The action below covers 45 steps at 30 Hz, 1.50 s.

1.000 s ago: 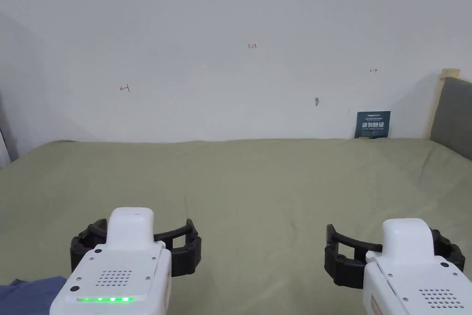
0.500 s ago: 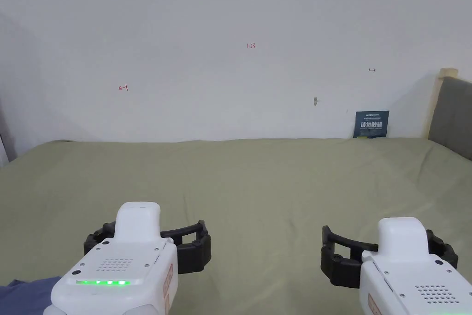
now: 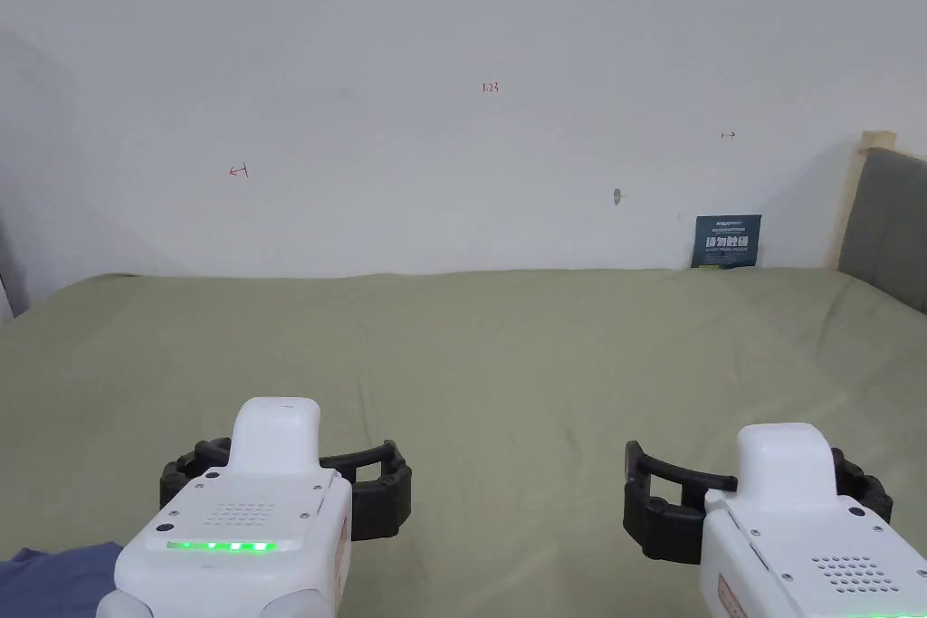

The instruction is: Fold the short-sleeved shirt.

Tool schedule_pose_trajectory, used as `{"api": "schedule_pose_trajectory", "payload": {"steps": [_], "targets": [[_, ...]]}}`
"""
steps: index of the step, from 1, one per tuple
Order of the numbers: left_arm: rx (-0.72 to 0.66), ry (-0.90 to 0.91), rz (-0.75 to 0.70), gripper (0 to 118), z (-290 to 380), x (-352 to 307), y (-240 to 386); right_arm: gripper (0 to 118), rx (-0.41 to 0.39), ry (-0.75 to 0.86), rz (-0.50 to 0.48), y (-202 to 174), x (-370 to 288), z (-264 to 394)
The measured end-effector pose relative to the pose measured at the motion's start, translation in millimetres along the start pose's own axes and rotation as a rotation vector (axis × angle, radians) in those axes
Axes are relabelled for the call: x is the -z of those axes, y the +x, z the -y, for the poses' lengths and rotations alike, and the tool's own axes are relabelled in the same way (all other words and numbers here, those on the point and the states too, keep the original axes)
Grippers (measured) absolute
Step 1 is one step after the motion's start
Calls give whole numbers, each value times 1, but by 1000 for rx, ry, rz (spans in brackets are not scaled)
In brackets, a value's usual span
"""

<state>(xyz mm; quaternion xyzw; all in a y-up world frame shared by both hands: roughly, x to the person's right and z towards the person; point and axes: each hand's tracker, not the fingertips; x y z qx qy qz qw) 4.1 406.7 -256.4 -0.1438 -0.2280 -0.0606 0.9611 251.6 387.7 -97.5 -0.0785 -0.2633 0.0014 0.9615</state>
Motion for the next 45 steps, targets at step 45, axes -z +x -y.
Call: {"api": "schedule_pose_trajectory", "payload": {"steps": [45], "targets": [[20,34,-31,118,17,-16,-4,118,-15,-49,-23,-13,-1,6]]}}
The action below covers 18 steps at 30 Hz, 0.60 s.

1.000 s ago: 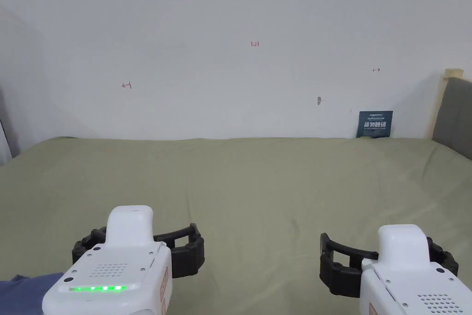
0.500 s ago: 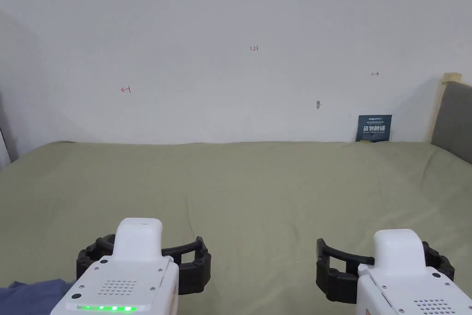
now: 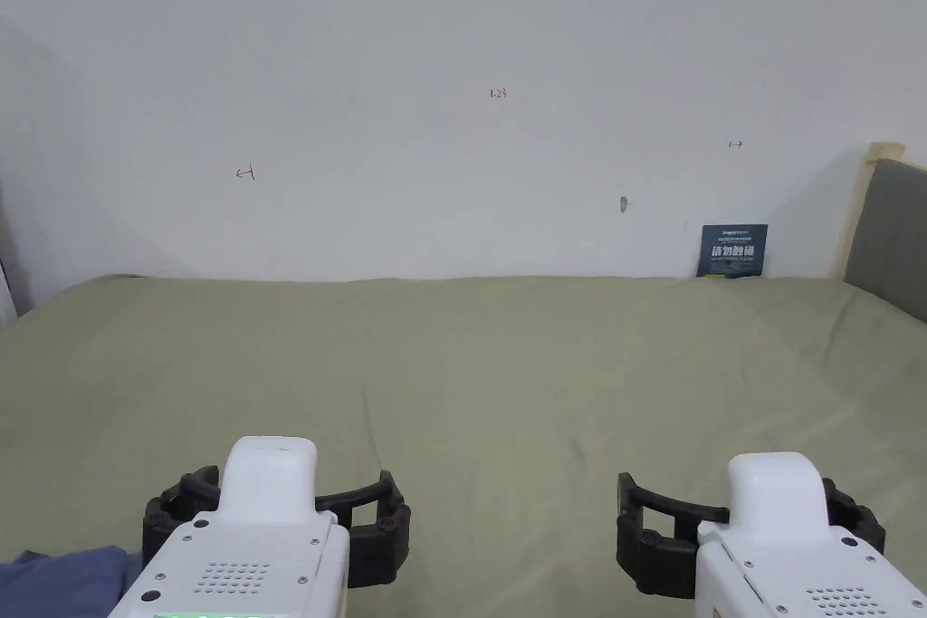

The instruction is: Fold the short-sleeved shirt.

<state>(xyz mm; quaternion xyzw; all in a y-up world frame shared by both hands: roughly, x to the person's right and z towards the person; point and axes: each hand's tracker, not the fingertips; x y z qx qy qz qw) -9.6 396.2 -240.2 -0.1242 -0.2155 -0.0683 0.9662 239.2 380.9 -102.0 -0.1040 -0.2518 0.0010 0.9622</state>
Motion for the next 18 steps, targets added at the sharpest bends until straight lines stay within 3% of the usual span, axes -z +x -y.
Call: {"api": "schedule_pose_trajectory", "payload": {"steps": [18], "targets": [[-20,4,42,118,-1,-3,-1,118,7,-10,-3,-1,1,1]]}}
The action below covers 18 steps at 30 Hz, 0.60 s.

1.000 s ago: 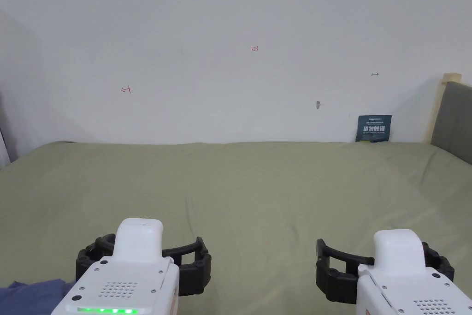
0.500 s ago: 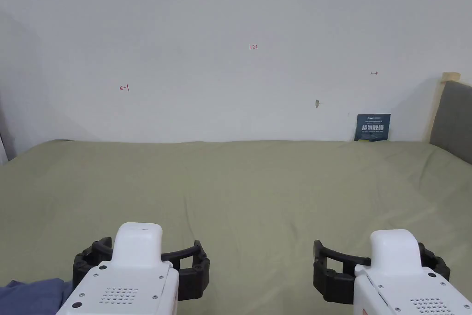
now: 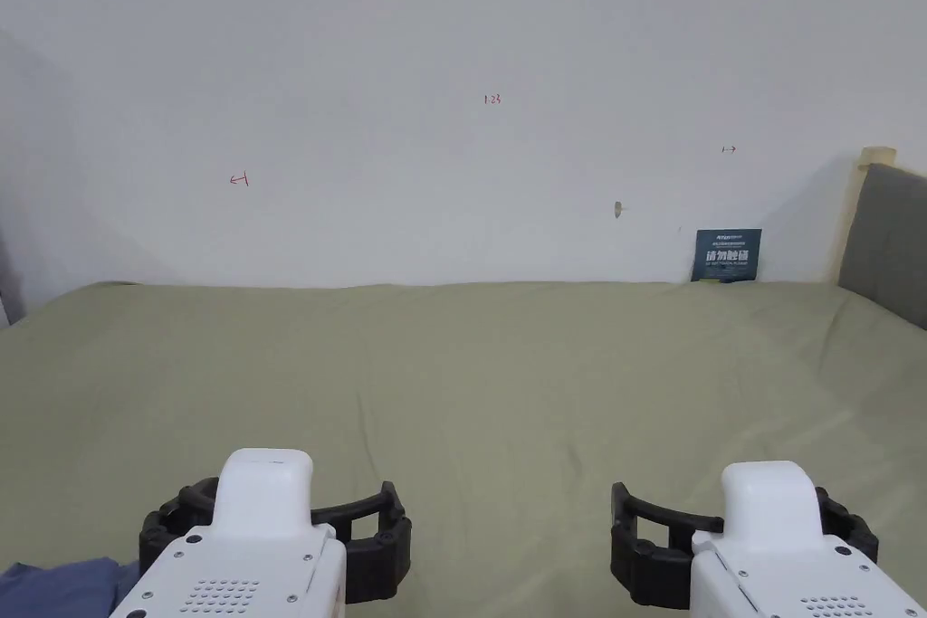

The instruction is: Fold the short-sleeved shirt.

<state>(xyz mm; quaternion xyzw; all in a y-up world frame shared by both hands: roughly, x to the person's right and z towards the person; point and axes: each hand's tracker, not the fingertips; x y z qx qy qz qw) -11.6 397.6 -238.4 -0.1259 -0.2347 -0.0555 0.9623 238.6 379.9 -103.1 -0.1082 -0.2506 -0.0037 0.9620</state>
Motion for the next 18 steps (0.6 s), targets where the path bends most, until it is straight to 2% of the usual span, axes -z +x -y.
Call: {"api": "schedule_pose_trajectory", "payload": {"steps": [18], "targets": [[14,12,-26,118,1,0,2,118,2,10,4,0,-1,-1]]}}
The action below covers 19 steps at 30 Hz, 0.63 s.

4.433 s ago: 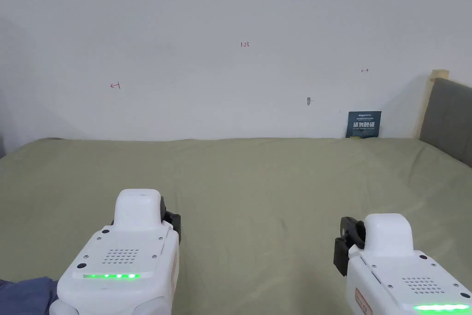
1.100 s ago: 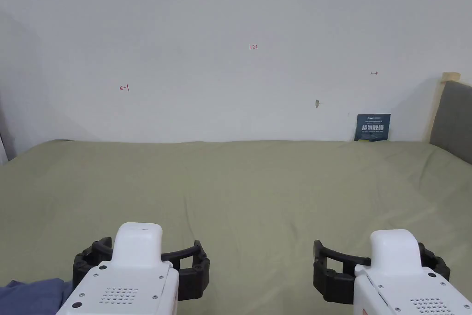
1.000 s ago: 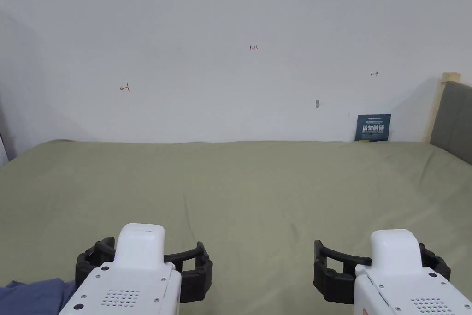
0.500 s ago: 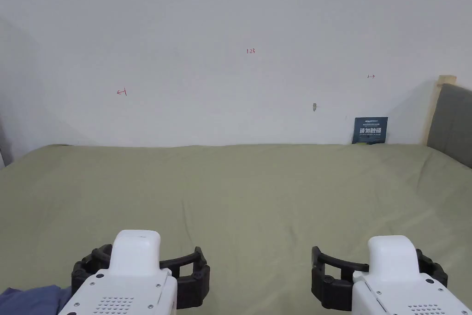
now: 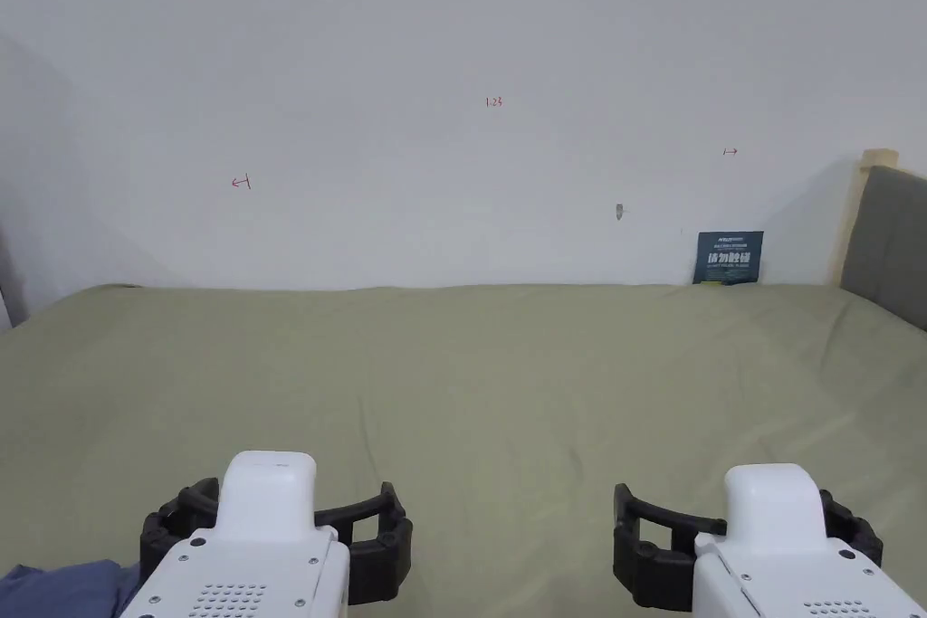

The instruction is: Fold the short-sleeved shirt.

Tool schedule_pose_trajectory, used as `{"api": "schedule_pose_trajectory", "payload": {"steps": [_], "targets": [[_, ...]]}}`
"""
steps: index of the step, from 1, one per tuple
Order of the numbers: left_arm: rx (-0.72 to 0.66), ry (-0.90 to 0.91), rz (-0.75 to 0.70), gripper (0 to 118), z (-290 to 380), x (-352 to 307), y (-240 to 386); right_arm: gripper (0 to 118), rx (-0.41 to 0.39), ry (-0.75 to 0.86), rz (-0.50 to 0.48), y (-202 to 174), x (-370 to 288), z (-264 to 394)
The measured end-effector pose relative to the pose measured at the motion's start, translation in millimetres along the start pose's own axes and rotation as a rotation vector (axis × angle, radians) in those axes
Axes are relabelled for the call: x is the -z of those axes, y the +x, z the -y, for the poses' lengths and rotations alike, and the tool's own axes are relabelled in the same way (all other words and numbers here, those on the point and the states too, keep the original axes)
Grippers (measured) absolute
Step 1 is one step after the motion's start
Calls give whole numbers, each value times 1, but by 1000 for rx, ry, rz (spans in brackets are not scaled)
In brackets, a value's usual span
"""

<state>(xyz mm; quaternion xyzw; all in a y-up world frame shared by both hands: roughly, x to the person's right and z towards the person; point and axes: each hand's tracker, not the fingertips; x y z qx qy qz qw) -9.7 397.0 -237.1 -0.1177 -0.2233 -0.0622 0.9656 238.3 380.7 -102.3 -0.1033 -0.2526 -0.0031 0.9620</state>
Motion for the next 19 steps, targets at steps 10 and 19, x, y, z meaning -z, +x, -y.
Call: {"api": "schedule_pose_trajectory", "payload": {"steps": [10,19], "targets": [[-35,-26,0,118,0,3,-4,118,-11,5,-2,-1,-1,-1],[-41,-31,1,118,0,3,-6,118,-10,3,-4,-2,-1,0]]}}
